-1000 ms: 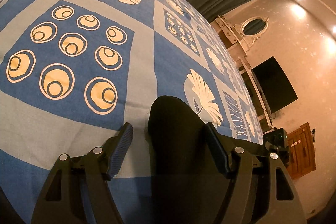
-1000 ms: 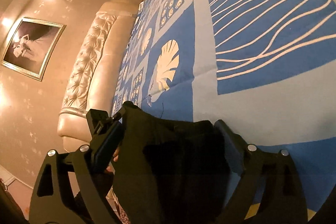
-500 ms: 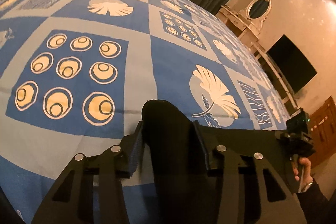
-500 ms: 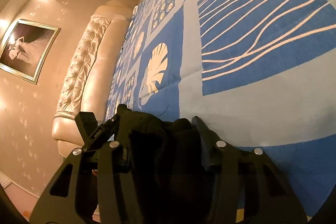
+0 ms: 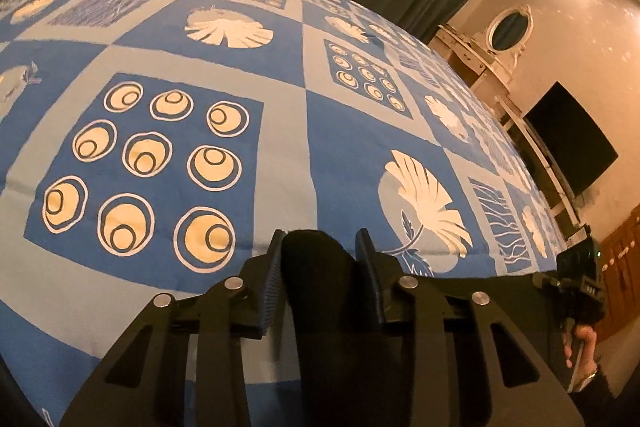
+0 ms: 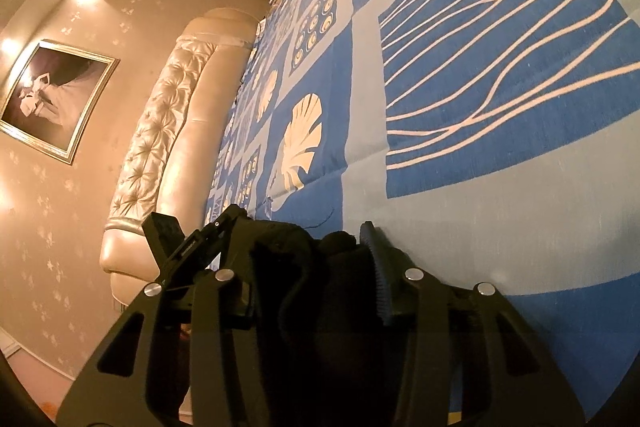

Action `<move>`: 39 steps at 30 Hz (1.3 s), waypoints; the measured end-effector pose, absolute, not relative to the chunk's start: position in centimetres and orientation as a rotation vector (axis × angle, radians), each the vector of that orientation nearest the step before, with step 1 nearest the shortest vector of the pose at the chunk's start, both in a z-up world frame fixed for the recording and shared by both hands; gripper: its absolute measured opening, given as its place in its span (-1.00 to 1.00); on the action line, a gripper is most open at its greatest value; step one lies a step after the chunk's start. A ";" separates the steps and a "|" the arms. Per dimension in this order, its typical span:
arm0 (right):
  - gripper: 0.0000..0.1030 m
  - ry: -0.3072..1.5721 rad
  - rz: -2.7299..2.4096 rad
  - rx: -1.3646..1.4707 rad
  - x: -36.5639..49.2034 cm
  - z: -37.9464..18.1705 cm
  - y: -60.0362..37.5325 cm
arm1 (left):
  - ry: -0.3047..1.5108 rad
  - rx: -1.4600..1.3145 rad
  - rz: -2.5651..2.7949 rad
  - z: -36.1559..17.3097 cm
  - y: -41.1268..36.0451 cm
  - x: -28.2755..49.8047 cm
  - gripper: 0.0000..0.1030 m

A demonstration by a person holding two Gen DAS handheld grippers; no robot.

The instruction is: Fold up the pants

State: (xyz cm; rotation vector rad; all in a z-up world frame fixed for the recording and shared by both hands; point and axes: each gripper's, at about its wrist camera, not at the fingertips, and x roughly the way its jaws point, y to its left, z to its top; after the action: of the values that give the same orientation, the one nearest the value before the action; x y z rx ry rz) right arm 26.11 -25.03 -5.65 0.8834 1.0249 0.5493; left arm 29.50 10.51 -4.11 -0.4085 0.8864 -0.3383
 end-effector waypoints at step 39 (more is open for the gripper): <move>-0.28 0.982 0.523 0.856 27.7 -4.7 -24.8 | 0.940 -0.512 -0.483 -4.9 11.6 29.9 -0.47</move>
State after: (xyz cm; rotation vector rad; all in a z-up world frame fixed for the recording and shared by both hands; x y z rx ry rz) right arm 27.67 -24.76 -4.74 0.8562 0.9816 0.5234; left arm 29.86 11.56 -4.93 -0.5122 0.9400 -0.4829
